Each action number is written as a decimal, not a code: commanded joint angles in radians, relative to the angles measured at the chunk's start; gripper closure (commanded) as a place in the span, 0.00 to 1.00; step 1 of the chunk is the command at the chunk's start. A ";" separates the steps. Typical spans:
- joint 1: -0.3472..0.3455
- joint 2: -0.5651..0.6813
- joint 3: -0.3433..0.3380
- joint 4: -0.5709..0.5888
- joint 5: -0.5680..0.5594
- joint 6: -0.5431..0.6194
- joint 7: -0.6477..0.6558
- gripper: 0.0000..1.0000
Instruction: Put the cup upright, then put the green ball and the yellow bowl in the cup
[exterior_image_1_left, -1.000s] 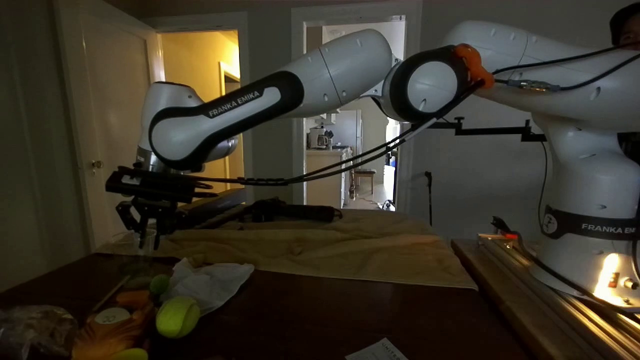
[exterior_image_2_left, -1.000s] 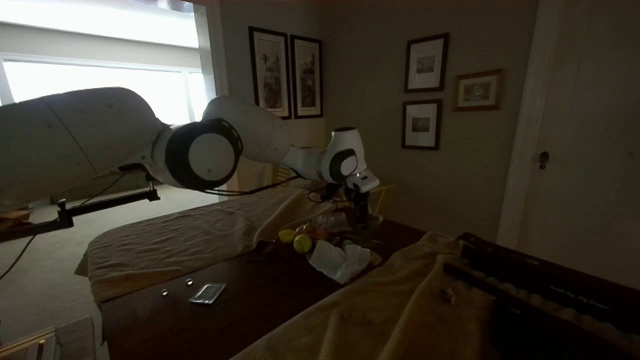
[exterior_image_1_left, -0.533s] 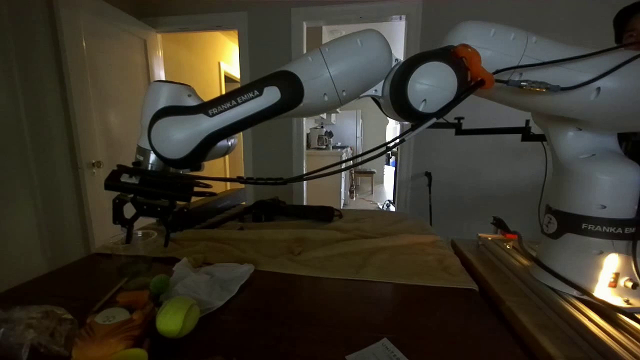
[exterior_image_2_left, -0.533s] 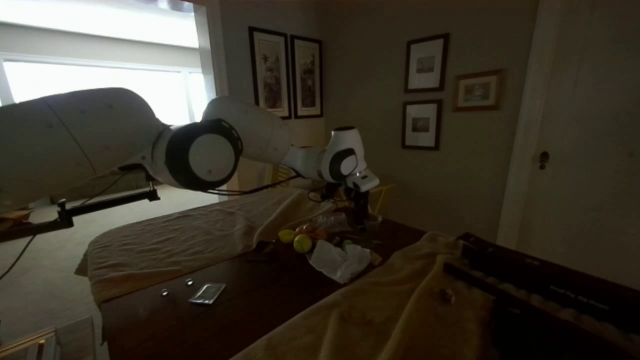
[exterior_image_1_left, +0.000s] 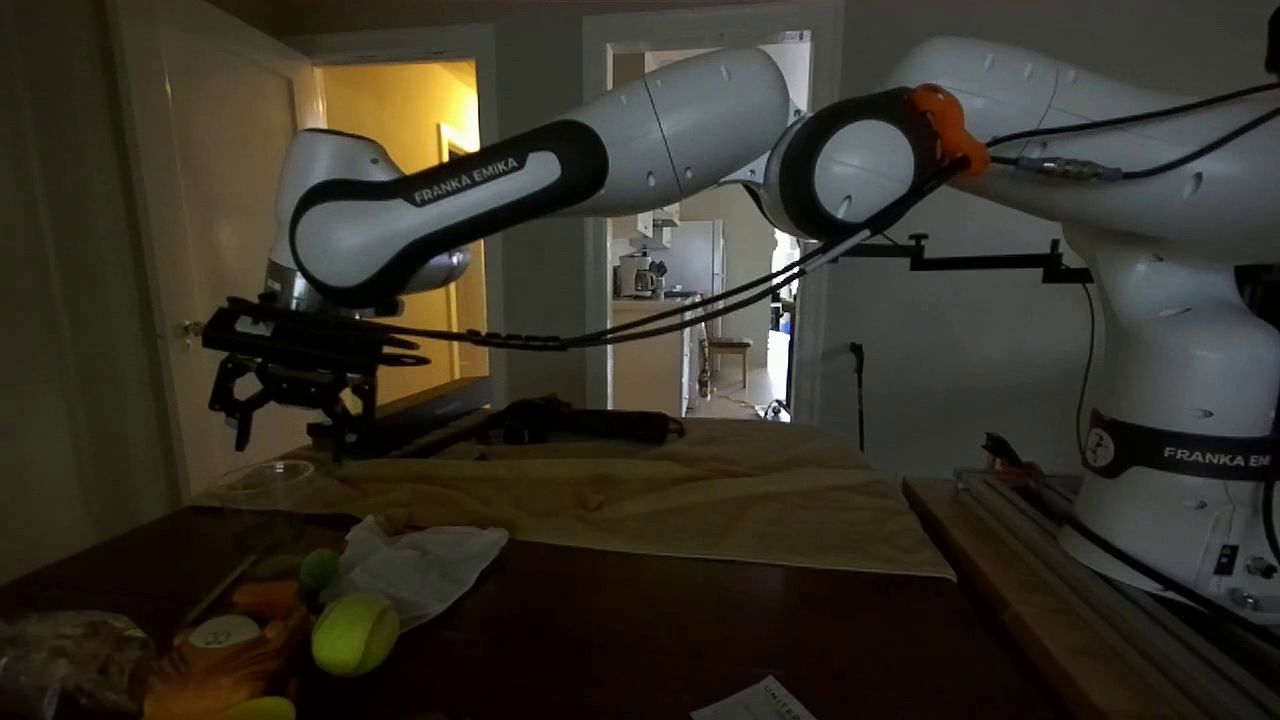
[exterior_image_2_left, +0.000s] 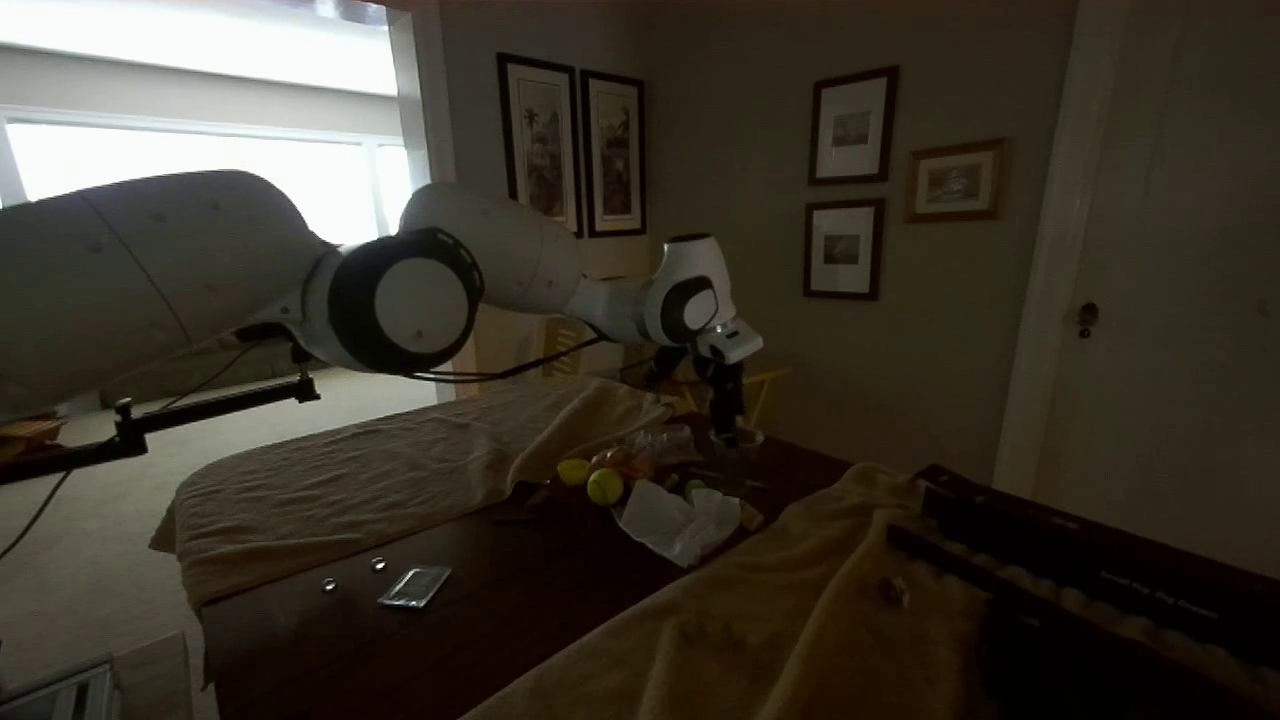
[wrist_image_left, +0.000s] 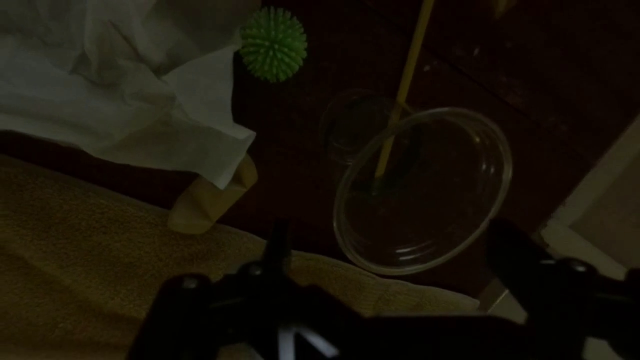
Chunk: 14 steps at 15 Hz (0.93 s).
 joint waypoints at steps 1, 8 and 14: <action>0.028 -0.055 0.001 0.004 -0.013 -0.093 -0.027 0.00; 0.068 -0.170 0.052 0.001 0.000 -0.374 -0.296 0.00; 0.065 -0.179 0.098 0.011 -0.002 -0.499 -0.588 0.00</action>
